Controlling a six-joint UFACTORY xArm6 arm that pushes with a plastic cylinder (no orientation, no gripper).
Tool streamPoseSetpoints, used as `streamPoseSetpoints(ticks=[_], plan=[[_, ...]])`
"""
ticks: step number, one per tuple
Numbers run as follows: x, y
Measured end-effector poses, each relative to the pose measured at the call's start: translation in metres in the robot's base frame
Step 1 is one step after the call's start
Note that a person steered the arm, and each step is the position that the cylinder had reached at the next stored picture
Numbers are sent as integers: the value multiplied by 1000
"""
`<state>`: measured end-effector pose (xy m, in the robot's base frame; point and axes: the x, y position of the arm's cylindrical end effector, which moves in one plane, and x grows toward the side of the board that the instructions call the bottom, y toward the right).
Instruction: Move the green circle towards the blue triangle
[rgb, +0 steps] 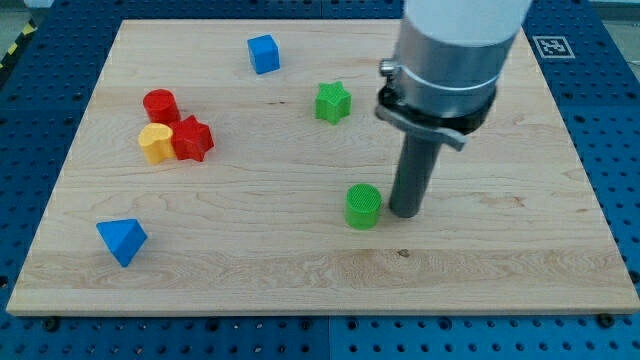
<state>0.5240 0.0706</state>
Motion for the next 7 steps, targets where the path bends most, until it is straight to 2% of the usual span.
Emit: streamPoseSetpoints(ticks=[4,7], plan=[[1,-133],[-1,-192]])
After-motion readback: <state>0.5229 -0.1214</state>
